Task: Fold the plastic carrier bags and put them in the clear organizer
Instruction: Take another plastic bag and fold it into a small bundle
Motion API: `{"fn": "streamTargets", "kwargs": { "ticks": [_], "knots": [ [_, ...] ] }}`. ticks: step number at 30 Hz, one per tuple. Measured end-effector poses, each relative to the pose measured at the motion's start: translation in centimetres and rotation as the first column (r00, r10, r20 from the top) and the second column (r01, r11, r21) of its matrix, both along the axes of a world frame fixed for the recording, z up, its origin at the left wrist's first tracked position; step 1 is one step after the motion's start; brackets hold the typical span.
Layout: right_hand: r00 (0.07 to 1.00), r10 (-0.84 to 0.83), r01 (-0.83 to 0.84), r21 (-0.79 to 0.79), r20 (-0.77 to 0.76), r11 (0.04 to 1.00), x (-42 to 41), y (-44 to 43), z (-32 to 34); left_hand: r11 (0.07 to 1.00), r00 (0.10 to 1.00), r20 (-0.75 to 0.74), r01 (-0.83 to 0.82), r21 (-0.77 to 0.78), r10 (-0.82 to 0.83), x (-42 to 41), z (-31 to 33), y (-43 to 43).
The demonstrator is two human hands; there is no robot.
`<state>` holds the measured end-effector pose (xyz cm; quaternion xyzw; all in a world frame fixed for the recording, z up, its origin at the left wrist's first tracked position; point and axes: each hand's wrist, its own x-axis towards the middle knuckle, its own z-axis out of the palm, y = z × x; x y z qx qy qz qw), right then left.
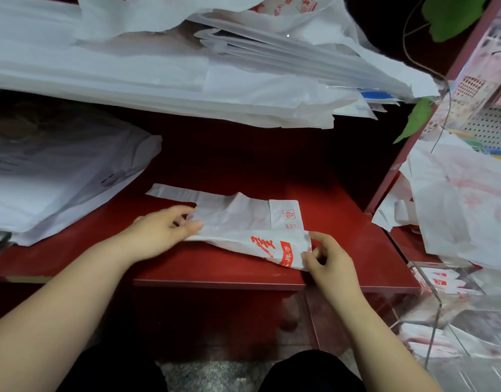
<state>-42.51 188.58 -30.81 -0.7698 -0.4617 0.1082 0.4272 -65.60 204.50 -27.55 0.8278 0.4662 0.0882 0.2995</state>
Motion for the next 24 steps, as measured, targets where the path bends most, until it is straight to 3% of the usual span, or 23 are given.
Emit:
{"fn": "streamTargets", "kwargs": {
  "ticks": [4,8,11,13,16,20,22,24],
  "knots": [
    [1.000,0.014,-0.014,0.004,0.011,1.000,0.3,-0.4,0.2,0.997,0.999,-0.039,-0.037,-0.067,0.034,-0.2,0.2,-0.1],
    [0.999,0.029,-0.029,-0.014,0.040,0.999,0.4,-0.5,0.4,0.970,0.997,0.036,0.072,-0.231,-0.066,-1.3,1.3,-0.2],
    [0.995,0.040,-0.037,-0.040,0.091,0.999,0.5,-0.5,0.3,0.945,0.963,0.253,-0.001,-0.328,0.089,-2.1,1.9,0.1],
    [0.993,0.048,-0.041,-0.060,0.110,0.997,0.6,-0.5,0.4,0.903,0.874,0.428,-0.029,-0.429,0.232,-2.2,2.1,0.3],
    [0.992,0.044,-0.035,-0.072,0.119,0.997,0.6,-0.5,0.4,0.854,0.805,0.466,-0.094,-0.512,0.368,-2.0,1.6,0.6],
    [0.990,0.029,-0.015,-0.100,0.137,0.995,0.5,-0.3,0.5,0.889,0.854,0.308,-0.318,-0.330,0.420,-2.1,0.4,0.9],
    [0.990,0.016,0.001,-0.113,0.143,0.994,0.5,-0.1,0.4,0.910,0.886,0.208,-0.405,-0.084,0.413,-2.2,0.3,0.6],
    [0.989,0.002,0.016,-0.122,0.149,0.992,0.4,0.1,0.4,0.860,0.890,0.159,-0.453,0.233,0.426,-1.7,0.3,-0.1]
  ]
}}
